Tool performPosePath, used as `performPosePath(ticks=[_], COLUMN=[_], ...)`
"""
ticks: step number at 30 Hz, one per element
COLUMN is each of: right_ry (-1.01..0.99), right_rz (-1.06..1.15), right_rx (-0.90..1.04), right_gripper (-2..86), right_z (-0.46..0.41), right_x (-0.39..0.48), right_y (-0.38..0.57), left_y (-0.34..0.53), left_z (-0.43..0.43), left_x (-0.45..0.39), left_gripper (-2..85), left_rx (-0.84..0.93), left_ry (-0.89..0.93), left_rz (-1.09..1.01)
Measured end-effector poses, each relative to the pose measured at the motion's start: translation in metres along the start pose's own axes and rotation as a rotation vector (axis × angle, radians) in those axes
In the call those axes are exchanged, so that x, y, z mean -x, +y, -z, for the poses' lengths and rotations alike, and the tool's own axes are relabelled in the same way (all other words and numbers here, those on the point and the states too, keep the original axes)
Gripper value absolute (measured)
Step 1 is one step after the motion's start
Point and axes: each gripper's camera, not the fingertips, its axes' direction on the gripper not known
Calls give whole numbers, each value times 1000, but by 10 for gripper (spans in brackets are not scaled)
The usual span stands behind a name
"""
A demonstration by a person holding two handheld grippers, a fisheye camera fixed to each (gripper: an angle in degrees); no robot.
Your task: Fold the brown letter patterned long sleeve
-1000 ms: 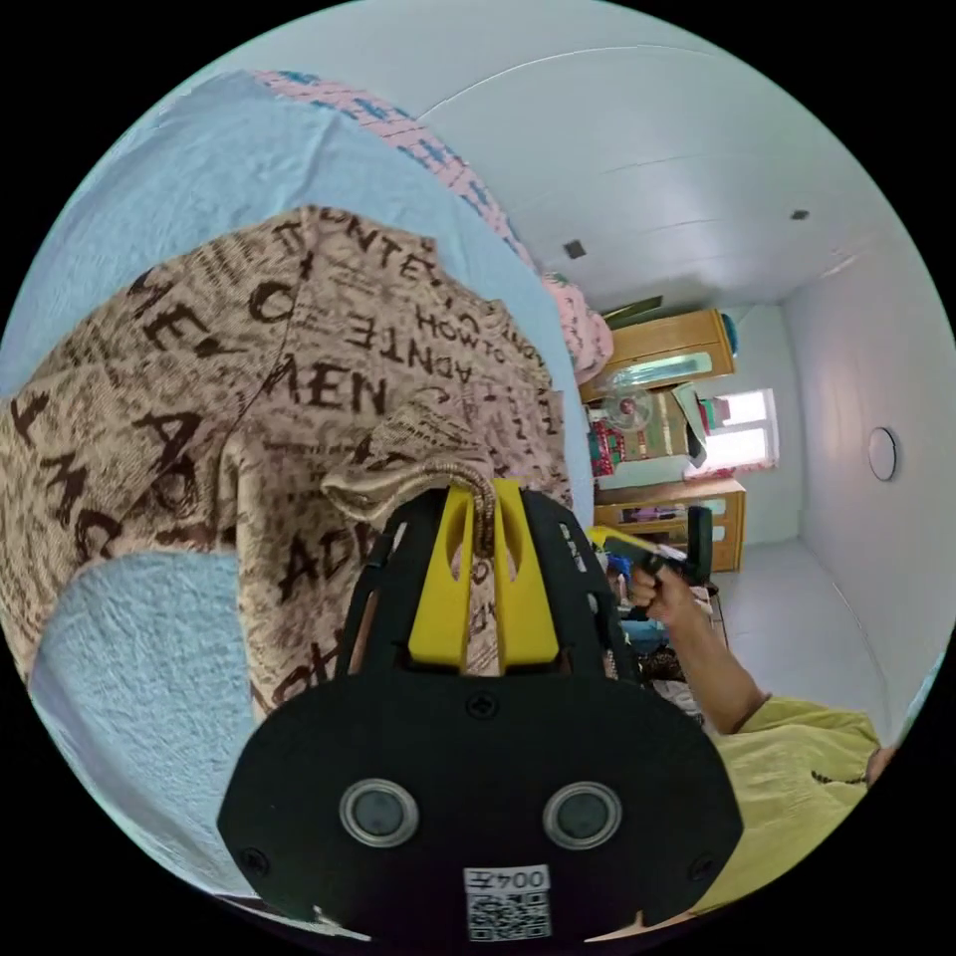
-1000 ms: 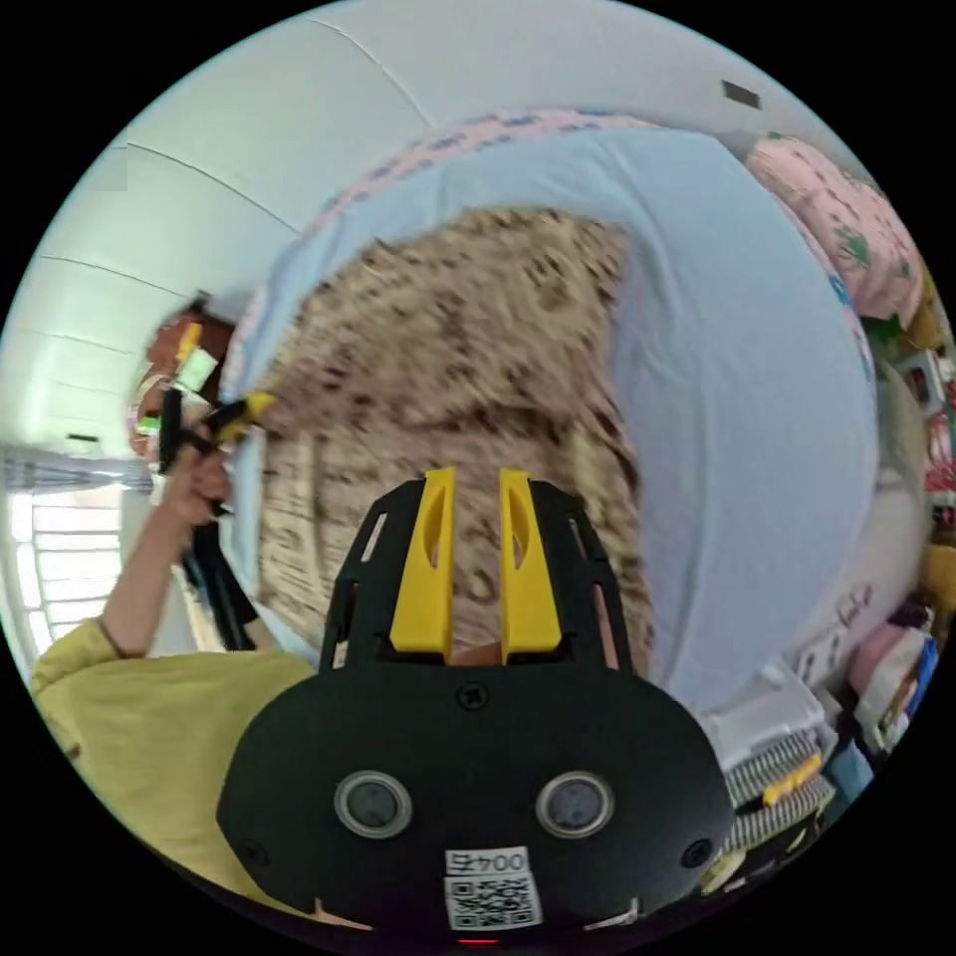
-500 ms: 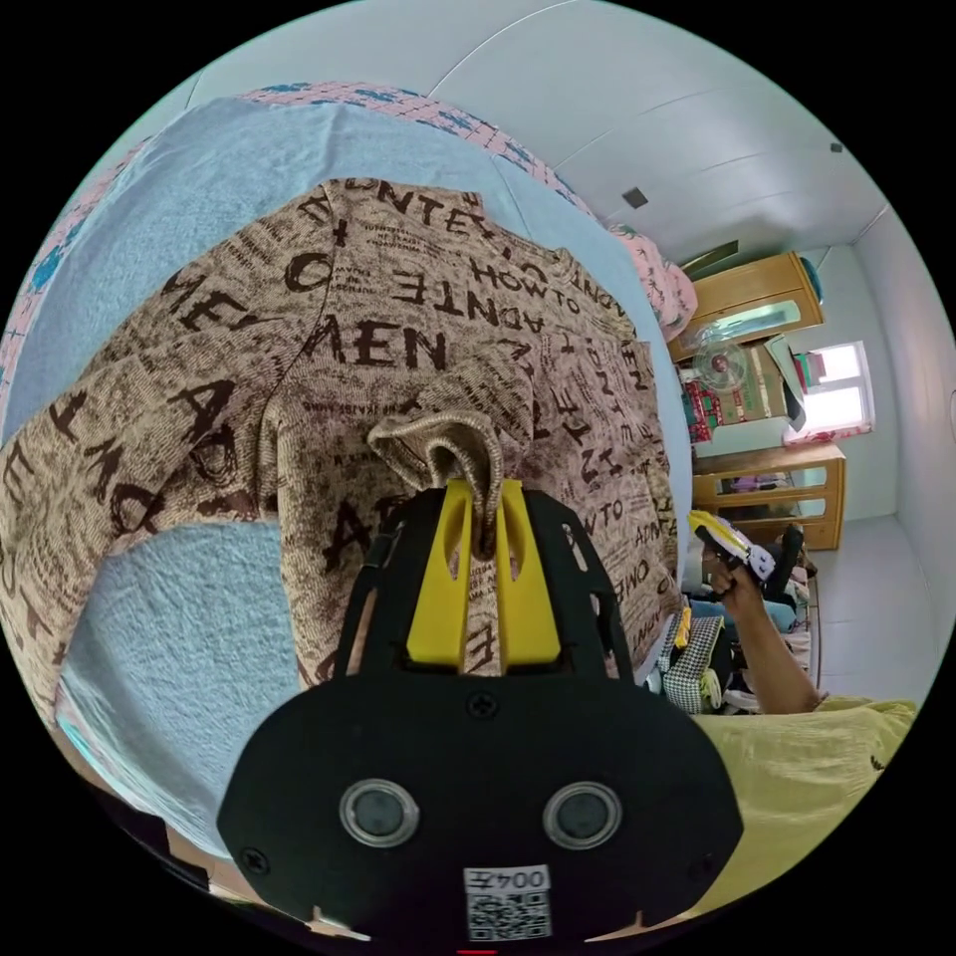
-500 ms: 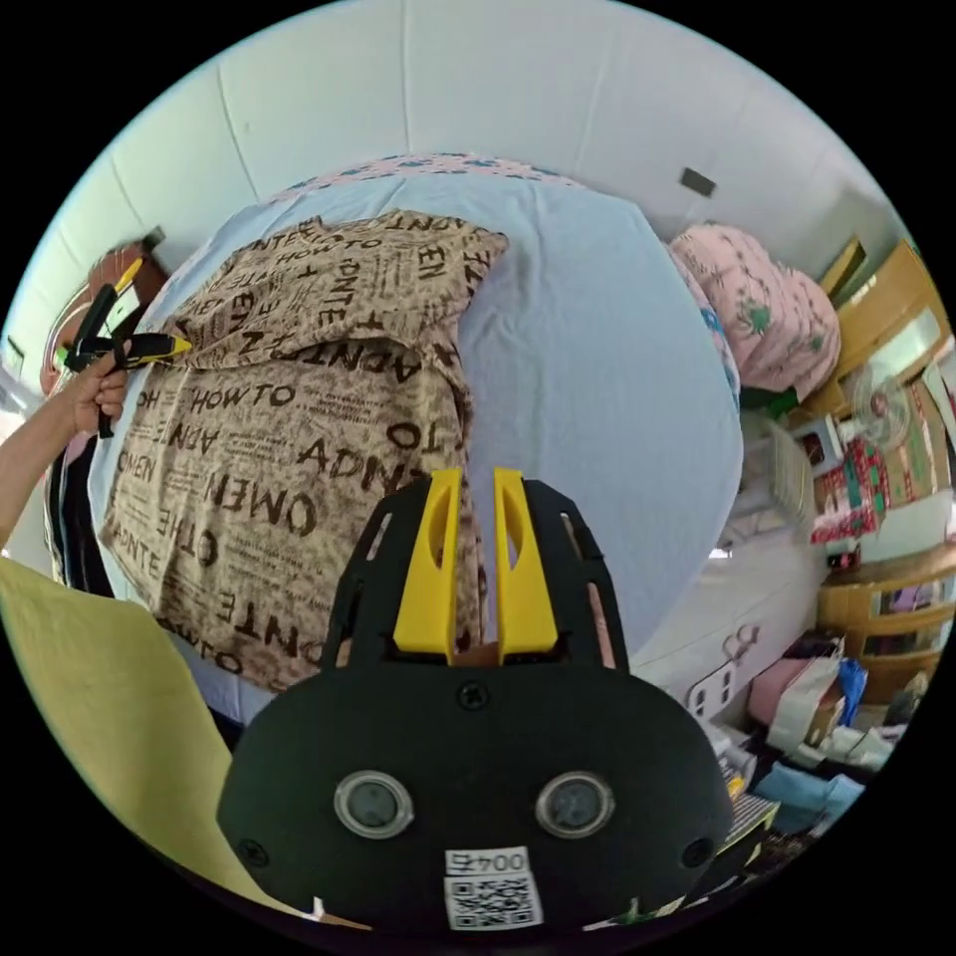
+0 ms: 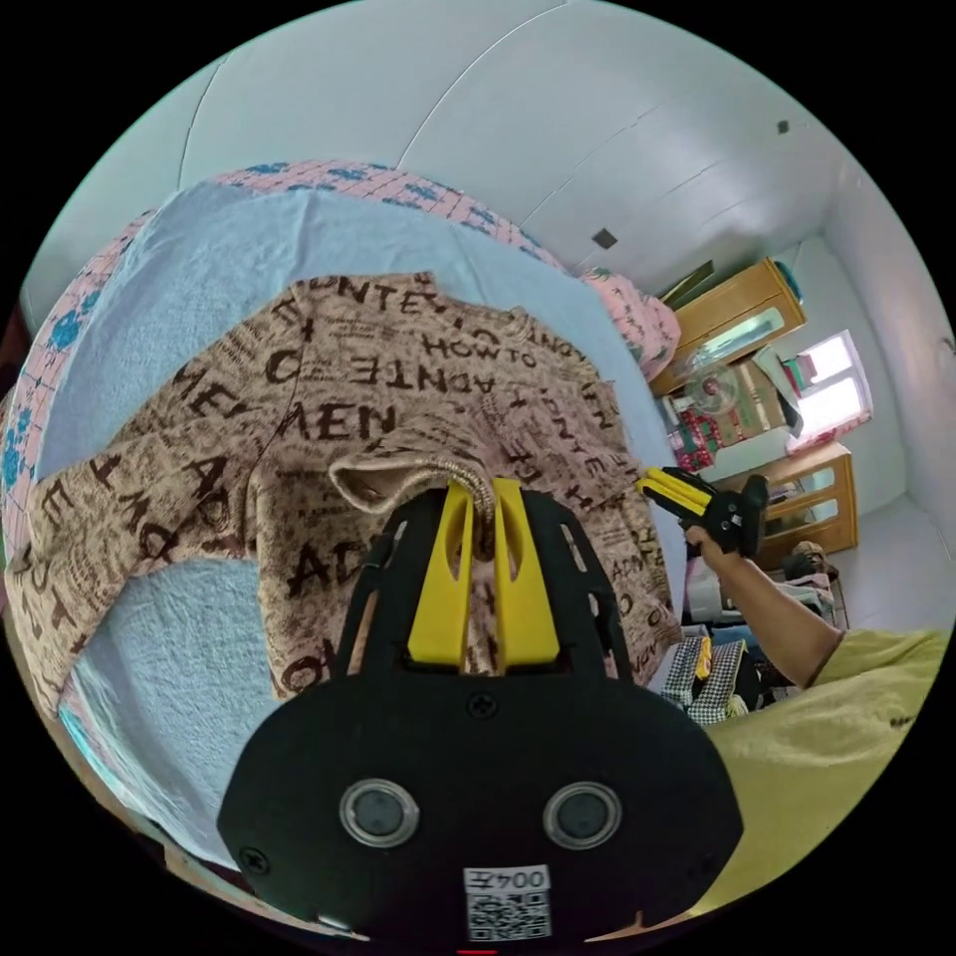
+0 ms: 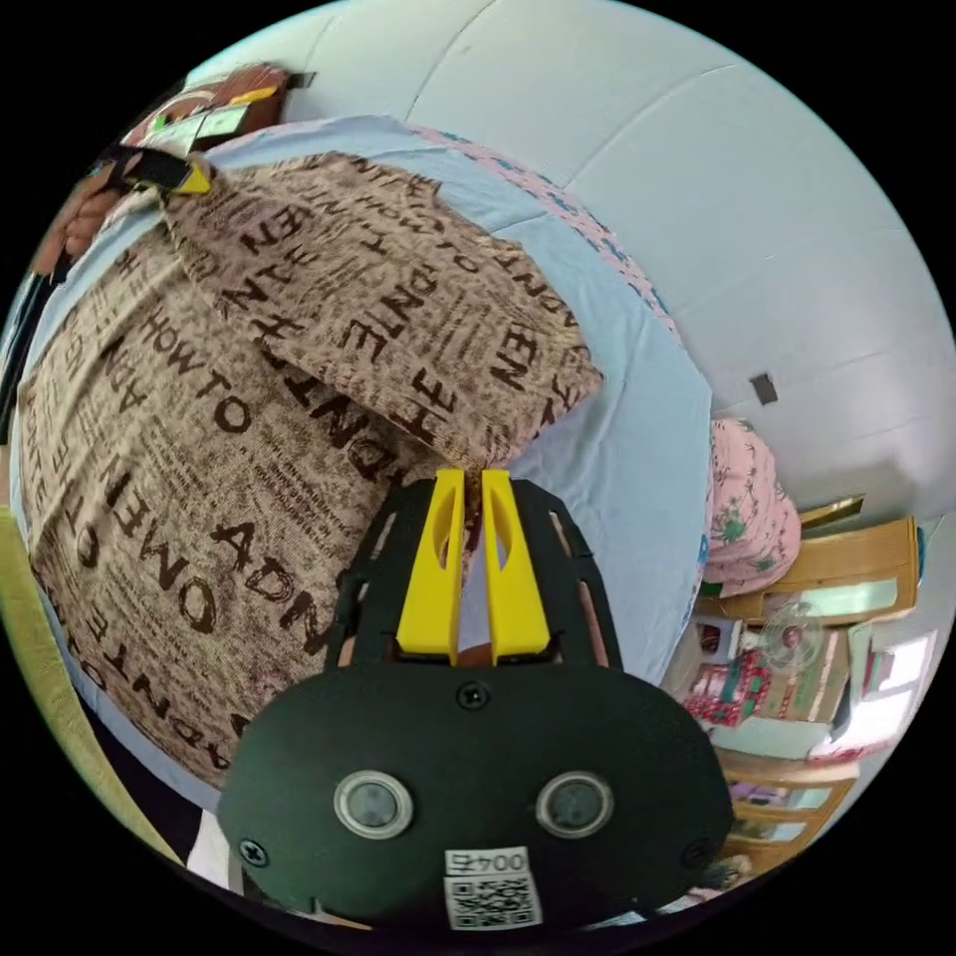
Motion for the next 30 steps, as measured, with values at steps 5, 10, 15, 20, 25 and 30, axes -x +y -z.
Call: performPosePath(ticks=[5, 10, 15, 20, 25, 30], right_ry=[-202, -357, -345, -313, -358, -308], right_rz=[-212, -265, -274, -249, -265, -191], right_rx=[36, -15, -83, 71, 236, 243], right_gripper=[68, 85, 85, 91, 106, 39], right_z=[-26, -24, -29, -73, -116, -134], right_x=[-42, -74, -122, -144, -151, -141], right_y=[39, 60, 16, -53, -92, -92], left_y=[26, 55, 67, 71, 73, 66], left_z=[-10, -31, -36, -36, -35, -24], left_x=[-11, 8, 8, 0, -11, -32], left_gripper=[34, 35, 37, 38, 38, 36], left_rx=[26, 55, 81, 85, 83, 52], left_ry=[26, 47, 31, 11, -14, -69], left_rz=[-55, 57, 54, 49, 31, -36])
